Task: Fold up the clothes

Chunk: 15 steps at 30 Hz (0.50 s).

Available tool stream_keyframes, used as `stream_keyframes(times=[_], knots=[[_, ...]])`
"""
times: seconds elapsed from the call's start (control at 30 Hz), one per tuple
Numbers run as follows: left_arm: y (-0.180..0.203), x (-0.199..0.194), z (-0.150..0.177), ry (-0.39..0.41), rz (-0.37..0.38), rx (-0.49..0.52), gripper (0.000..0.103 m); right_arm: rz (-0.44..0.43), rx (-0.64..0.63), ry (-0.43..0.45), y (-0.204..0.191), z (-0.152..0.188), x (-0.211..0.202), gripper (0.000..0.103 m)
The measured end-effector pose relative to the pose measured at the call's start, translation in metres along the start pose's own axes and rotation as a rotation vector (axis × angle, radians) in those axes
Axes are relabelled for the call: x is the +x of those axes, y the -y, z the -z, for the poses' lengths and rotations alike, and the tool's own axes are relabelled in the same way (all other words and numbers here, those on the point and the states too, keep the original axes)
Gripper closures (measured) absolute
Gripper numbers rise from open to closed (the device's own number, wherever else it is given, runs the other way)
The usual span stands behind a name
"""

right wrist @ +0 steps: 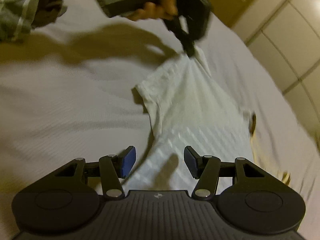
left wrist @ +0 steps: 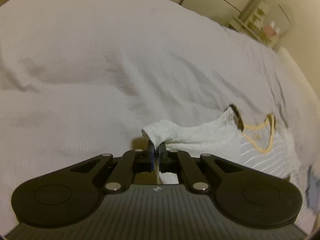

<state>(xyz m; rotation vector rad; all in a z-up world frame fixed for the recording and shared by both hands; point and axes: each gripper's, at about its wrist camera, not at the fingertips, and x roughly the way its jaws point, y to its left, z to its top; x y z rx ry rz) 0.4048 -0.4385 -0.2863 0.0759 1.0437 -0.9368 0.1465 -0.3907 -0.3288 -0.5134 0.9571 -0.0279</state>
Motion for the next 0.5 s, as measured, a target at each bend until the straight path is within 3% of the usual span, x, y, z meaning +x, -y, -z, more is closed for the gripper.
stream_keyframes(times=[0.1, 0.27, 0.5], knots=[[0.0, 0.005, -0.002, 0.011, -0.005, 0.011, 0.101, 0.008, -0.05, -0.008, -0.009, -0.012, 0.018, 0.047], [0.004, 0.011, -0.004, 0.018, -0.011, 0.019, 0.101, -0.022, 0.048, -0.024, 0.001, -0.025, 0.032, 0.047], [-0.009, -0.029, 0.036, 0.034, -0.049, -0.063, 0.097, -0.135, 0.302, -0.023, 0.016, -0.002, -0.031, 0.041]])
